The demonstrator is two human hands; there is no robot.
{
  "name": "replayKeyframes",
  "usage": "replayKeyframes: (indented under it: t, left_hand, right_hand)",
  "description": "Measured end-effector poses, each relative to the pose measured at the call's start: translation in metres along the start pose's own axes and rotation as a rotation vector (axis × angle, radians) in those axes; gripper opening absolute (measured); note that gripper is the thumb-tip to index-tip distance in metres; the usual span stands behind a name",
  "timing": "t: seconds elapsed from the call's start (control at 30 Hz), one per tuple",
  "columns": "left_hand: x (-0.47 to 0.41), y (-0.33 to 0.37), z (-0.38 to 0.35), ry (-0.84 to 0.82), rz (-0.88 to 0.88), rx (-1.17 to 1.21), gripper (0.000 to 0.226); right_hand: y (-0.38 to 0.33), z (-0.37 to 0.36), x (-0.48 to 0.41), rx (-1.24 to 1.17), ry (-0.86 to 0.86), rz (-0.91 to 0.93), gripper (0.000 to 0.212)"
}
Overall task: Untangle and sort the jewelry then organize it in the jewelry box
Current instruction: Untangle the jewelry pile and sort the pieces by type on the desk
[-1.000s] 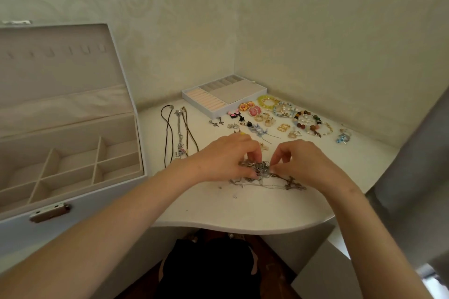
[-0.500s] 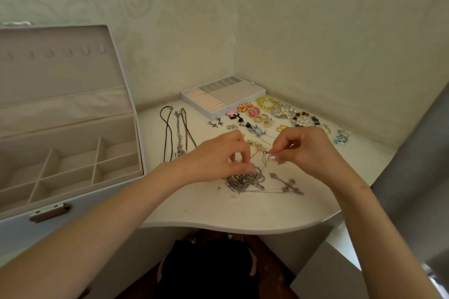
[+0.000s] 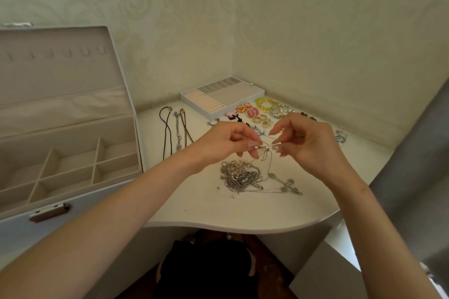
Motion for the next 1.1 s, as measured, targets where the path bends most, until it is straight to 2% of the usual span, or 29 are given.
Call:
replayKeyframes:
  t: [0.2, 0.4, 0.53, 0.6, 0.7, 0.8, 0.9, 1.0, 1.07, 1.1]
  left_hand:
    - [0.002, 0.001, -0.009, -0.114, 0.015, -0.052, 0.024]
    - [0.002, 0.003, -0.02, -0.161, 0.021, -0.041, 0.021]
    - [0.002, 0.011, -0.015, -0.127, 0.006, -0.027, 0.019]
    - [0.001, 0.011, -0.007, -0.074, 0.001, -0.015, 0.023]
    - [0.0, 0.016, 0.001, -0.031, -0.032, 0.001, 0.026]
    - [0.002, 0.02, 0.0, -0.062, -0.058, -0.02, 0.025]
    - [0.004, 0.017, -0.002, -0.086, -0.05, -0.061, 0.021]
    - [0.006, 0.011, 0.001, -0.086, -0.032, -0.068, 0.02]
    - [0.007, 0.01, 0.005, -0.057, -0.017, -0.045, 0.02]
    - [0.007, 0.011, 0.008, -0.035, -0.016, -0.027, 0.021]
  right_hand:
    - [-0.009, 0.007, 0.003, -0.065, 0.083, 0.024, 0.026]
    - [-0.008, 0.013, 0.001, -0.247, 0.142, -0.008, 0.03]
    - [-0.005, 0.016, -0.002, -0.317, 0.174, -0.037, 0.028]
    - [-0.004, 0.013, -0.001, -0.382, 0.138, -0.059, 0.023]
    - [0.001, 0.002, -0.001, -0.606, 0.003, -0.115, 0.019]
    - [-0.002, -0.016, -0.003, -0.83, -0.197, -0.155, 0.018]
    - [-0.007, -0.024, -0.004, -0.954, -0.309, -0.161, 0.014]
    - [-0.007, -0.021, -0.007, -0.956, -0.299, -0.135, 0.014]
    - [-0.003, -0.016, -0.009, -0.844, -0.248, -0.117, 0.007]
    - [0.001, -0.014, -0.009, -0.745, -0.226, -0.111, 0.012]
Point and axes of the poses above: each hand's wrist, its own x-axis away from the middle knuckle, its own z-axis out of the back of the hand, y = z × x, the point moved 10 cm from there along -x, towards the middle knuckle, and after that the axes turned 13 degrees about -z, right-handed, at the moved point
